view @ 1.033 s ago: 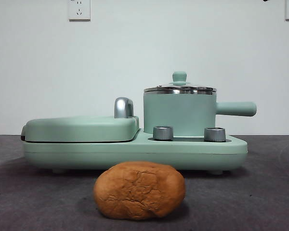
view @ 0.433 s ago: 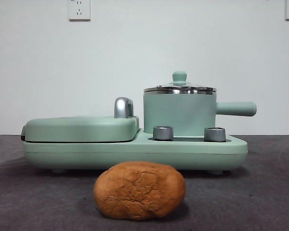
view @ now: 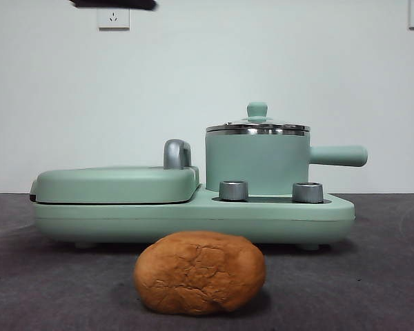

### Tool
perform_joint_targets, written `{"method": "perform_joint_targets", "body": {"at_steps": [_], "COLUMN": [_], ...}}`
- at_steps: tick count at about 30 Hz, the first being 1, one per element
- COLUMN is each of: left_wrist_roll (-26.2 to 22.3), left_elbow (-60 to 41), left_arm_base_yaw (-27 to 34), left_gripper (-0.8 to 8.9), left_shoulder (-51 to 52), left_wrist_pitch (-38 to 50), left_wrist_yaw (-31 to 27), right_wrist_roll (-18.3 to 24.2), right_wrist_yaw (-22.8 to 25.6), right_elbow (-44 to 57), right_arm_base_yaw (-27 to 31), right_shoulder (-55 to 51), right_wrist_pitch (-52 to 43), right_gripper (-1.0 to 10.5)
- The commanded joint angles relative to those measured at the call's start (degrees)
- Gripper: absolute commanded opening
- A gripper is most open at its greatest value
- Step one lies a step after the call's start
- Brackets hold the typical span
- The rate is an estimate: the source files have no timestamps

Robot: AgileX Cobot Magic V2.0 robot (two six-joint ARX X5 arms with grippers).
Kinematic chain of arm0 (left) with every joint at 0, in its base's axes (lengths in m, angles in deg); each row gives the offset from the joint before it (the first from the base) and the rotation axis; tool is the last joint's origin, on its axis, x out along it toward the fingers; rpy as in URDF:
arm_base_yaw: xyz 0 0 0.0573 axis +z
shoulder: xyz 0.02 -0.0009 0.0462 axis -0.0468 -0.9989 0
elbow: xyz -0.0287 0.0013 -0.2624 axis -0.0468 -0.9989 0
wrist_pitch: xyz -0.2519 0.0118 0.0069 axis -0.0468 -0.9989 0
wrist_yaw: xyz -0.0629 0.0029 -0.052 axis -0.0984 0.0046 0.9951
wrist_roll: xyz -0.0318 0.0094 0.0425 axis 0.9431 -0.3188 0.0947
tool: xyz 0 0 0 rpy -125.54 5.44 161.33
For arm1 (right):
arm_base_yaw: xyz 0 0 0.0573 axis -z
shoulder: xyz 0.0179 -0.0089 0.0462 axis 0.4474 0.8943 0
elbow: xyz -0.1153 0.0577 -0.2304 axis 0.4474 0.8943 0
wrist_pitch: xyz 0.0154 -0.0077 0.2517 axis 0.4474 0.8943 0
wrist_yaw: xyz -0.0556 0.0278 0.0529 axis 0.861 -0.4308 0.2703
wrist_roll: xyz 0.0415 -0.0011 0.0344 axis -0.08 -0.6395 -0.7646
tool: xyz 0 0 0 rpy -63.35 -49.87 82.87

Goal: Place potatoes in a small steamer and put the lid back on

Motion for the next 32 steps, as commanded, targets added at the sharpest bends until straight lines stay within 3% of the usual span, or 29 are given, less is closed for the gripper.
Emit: {"method": "perform_joint_targets", "body": {"at_steps": [1,15,32], "left_wrist_roll": [1.6,1.6,1.1], "left_elbow": [4.1,27.1,38.3], "left_arm_base_yaw": [-1.8,-5.5,-5.1], "left_gripper": [2.7,2.73,2.73], "left_shoulder": [-4.6,-30.2,-46.4], "left_wrist_pitch": [1.8,-1.1,-0.3], "left_wrist_yaw": [-1.5,-2.0,-4.9], "right_wrist_roll": [-0.9,-0.9,-1.0], "right_wrist_yaw": [0.2,0.2,0.2], "right_elbow": [-1.0,-1.0,-1.0], "right_arm_base_yaw": [1.0,1.5,1.5], "right_shoulder": [-0.9,-1.9,-1.9], "right_wrist_pitch": [0.5,1.8,2.3], "right_gripper": [2.9,2.9,2.9]}}
